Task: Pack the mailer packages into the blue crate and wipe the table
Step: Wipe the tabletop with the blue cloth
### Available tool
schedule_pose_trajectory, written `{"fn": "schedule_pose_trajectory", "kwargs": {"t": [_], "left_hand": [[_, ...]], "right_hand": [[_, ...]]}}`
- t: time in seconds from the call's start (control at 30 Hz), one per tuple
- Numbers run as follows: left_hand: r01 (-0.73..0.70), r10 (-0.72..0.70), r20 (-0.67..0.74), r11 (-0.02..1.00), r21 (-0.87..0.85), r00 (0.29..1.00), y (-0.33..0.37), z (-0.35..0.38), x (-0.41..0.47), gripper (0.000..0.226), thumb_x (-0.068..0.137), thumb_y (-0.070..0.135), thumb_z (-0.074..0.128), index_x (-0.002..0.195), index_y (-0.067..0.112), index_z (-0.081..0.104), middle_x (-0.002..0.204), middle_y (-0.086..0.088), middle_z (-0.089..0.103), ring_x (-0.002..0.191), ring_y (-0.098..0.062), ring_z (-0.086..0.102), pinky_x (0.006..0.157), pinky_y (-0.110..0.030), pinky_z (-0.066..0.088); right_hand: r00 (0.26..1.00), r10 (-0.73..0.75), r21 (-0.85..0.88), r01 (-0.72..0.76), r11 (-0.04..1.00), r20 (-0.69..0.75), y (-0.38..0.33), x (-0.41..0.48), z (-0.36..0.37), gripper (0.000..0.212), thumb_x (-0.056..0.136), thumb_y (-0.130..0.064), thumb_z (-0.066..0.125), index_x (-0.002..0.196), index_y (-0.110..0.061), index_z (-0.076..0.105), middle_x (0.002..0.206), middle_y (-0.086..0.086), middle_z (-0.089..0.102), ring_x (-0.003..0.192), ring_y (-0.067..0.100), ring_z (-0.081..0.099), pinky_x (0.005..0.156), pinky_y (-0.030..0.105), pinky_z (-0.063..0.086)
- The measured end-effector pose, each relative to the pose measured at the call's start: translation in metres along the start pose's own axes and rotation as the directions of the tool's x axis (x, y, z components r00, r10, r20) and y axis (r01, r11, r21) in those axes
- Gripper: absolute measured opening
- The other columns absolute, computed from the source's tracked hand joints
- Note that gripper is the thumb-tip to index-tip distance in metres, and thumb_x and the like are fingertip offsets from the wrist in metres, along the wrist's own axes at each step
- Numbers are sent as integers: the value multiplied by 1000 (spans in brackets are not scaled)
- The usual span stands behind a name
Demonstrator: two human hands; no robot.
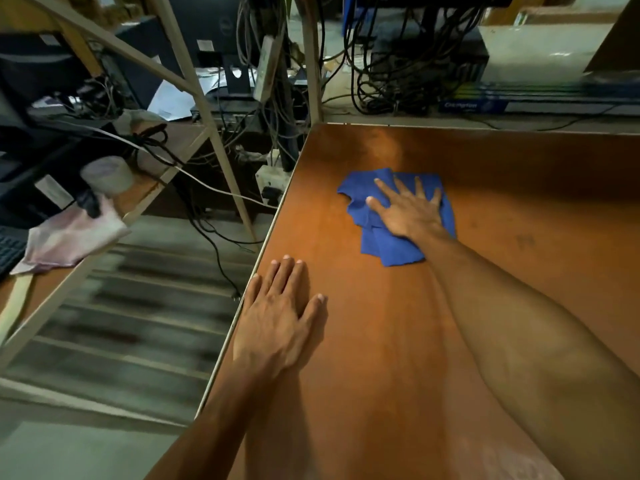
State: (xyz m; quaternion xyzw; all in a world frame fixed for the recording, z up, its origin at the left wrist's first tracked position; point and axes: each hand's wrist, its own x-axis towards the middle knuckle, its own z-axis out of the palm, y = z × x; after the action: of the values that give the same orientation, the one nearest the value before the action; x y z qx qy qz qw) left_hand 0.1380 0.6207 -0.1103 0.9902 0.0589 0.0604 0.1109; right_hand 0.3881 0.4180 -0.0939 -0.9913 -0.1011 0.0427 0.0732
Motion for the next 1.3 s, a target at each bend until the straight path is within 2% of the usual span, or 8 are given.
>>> {"fn": "schedule_pose_trajectory", "kwargs": {"t": [0.07, 0.23, 0.4, 0.57, 0.77, 0.93, 1.1, 1.3], "left_hand": [[-5, 5, -5, 1000, -4, 1000, -1, -1, 1, 73, 96, 68, 14, 157, 29, 10, 165, 8, 5, 151, -7, -4, 124, -38, 4], [-6, 6, 1, 1000, -10, 1000, 0, -3, -1, 74, 96, 68, 14, 157, 27, 12, 165, 7, 6, 152, -9, -3, 124, -39, 4], [-1, 1, 16, 1000, -10, 1000, -2, -3, -2, 76, 95, 71, 9, 158, 28, 7, 165, 8, 1, 151, -8, -7, 124, -39, 1], [-8, 8, -5, 1000, -19, 1000, -1, -4, -4, 74, 96, 68, 16, 156, 26, 19, 165, 5, 14, 152, -12, 5, 124, -39, 5], [24, -24, 52, 1000, 1, 998, -5, -12, -27, 78, 94, 71, 9, 156, 25, 16, 165, -3, 11, 152, -22, 3, 122, -51, 0], [-36, 35, 26, 998, 41, 999, -22, -16, -65, 82, 92, 72, 3, 157, 25, 18, 165, 0, 14, 152, -18, 7, 124, -40, 6], [-34, 34, 9, 999, 0, 999, -27, -14, -76, 77, 96, 71, 7, 157, 25, 14, 165, 2, 9, 152, -13, 0, 124, -37, 3], [-11, 11, -2, 1000, -8, 1000, -30, -7, -71, 82, 94, 73, 7, 158, 21, 9, 166, 4, 7, 152, -8, -3, 124, -35, 3]], "right_hand": [[1000, 10, -11, -10, 1000, 7, 5, -10, -2, 72, 87, -80, 10, 152, -51, 0, 165, -10, 0, 151, 32, -6, 114, 67, -6], [947, -320, -77, 321, 944, 27, 16, -76, 11, 69, 84, -83, 9, 148, -59, -2, 164, -18, 1, 152, 25, -4, 117, 62, -3], [983, 185, -3, -185, 983, 12, 67, -92, -7, 69, 87, -81, 8, 150, -54, -2, 165, -11, -4, 151, 33, -6, 115, 66, -4], [956, -294, -92, 291, 952, -20, 7, -189, 25, 63, 90, -77, 9, 148, -57, -4, 163, -21, -7, 151, 33, -6, 115, 66, -4], [998, 70, 10, -70, 998, -2, 31, -212, 12, 65, 92, -75, 8, 151, -52, -4, 163, -18, -12, 150, 37, -11, 113, 70, -5], [946, -325, -82, 323, 943, -4, -29, -269, 34, 57, 94, -72, 10, 145, -60, -13, 161, -24, -11, 150, 36, -12, 112, 69, -8], [1000, -12, 20, 11, 1000, 18, -37, -199, 25, 64, 91, -75, 6, 150, -54, -7, 163, -18, -10, 148, 42, -13, 108, 75, -9], [931, -357, -6, 358, 934, 69, -109, -144, 27, 60, 92, -76, 10, 147, -58, -5, 163, -20, -7, 149, 38, -15, 109, 74, -10]]}}
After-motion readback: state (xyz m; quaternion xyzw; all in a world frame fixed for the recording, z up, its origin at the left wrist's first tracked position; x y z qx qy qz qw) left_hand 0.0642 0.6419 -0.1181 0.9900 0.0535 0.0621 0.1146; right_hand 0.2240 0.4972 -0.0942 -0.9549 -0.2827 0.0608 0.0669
